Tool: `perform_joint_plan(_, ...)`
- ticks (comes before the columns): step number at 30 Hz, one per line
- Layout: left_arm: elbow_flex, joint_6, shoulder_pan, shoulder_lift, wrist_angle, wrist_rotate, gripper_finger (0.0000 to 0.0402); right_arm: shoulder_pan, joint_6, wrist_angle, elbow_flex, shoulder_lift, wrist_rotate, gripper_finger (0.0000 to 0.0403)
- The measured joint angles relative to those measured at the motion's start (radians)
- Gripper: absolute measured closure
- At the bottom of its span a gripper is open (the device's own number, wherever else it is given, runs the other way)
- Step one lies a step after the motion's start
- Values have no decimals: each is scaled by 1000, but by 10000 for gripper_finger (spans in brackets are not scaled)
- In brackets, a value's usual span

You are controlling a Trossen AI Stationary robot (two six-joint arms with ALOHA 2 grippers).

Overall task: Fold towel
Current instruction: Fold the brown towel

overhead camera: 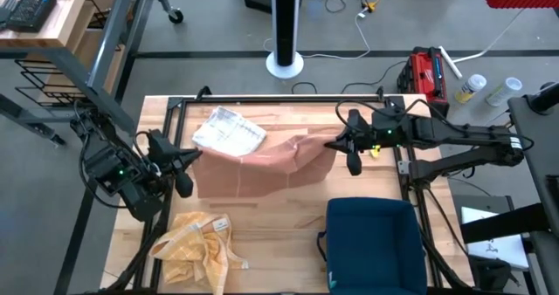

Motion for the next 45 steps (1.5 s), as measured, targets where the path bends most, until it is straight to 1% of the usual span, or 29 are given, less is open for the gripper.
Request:
perform_joint_plan(4, -3, 0, 0, 0, 0, 0, 401, 0, -1, 12, -4, 0, 1, 403)
perform_joint_plan(15, -65, -38, 0, 2, 2, -2, 401, 0, -17, 25, -4, -1, 2, 403)
perform_joint_plan(17, -82, -49, 0, 6, 9, -25, 401, 0, -30, 26, -4, 1, 3, 403)
perform_joint_plan(20, -124, -62, 1, 8, 45, -95, 401, 0, -45, 34, -4, 8, 3, 403)
perform_joint_plan(24, -183, -62, 1, 8, 126, -128, 401, 0, -50, 35, -4, 21, 3, 403)
perform_joint_plan(32, -281, -61, 1, 8, 266, -132, 401, 0, -60, 33, -6, 65, 2, 403)
perform_joint_plan(36, -314, -61, 1, 8, 308, -131, 401, 0, -67, 37, -6, 92, 2, 403)
perform_joint_plan(42, -324, -58, 1, 8, 315, -131, 401, 0, -72, 56, -6, 103, 2, 403)
perform_joint_plan(45, -306, -27, 1, 8, 314, -131, 401, 0, -72, 57, -6, 96, 2, 403)
